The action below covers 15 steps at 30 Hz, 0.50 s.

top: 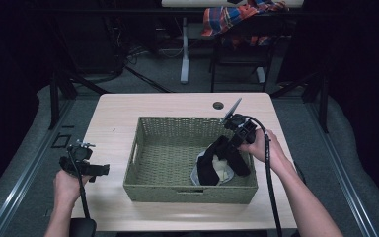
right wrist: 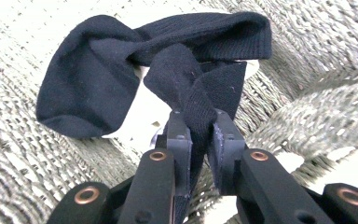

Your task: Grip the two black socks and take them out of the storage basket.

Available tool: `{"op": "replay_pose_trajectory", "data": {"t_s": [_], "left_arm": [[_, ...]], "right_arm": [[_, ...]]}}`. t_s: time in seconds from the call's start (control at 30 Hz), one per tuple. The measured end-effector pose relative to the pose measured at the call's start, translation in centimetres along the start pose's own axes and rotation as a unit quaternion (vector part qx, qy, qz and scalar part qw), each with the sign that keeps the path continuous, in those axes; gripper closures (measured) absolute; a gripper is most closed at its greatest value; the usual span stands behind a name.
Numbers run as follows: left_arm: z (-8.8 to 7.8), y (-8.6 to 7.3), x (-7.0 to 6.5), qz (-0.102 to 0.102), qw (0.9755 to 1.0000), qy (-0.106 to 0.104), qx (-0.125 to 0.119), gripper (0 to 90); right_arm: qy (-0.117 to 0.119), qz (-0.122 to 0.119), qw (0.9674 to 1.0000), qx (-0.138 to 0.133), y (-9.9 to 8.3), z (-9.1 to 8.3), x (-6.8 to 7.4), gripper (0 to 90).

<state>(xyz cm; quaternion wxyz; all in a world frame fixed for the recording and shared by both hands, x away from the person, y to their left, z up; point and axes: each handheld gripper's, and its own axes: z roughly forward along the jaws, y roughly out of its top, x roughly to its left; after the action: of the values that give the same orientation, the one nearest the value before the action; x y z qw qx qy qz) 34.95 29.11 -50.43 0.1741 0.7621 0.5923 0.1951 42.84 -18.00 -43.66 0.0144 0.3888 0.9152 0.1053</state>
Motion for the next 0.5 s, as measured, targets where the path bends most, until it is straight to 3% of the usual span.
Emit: {"op": "replay_pose_trajectory", "data": {"t_s": [0.5], "left_arm": [[0.1, 0.0, 0.0, 0.002, 1.0000, -0.001, 0.002, 0.3]], "right_arm": [[0.013, 0.000, 0.9999, -0.003, 0.4, -3.3, -0.3, 79.8]]}}
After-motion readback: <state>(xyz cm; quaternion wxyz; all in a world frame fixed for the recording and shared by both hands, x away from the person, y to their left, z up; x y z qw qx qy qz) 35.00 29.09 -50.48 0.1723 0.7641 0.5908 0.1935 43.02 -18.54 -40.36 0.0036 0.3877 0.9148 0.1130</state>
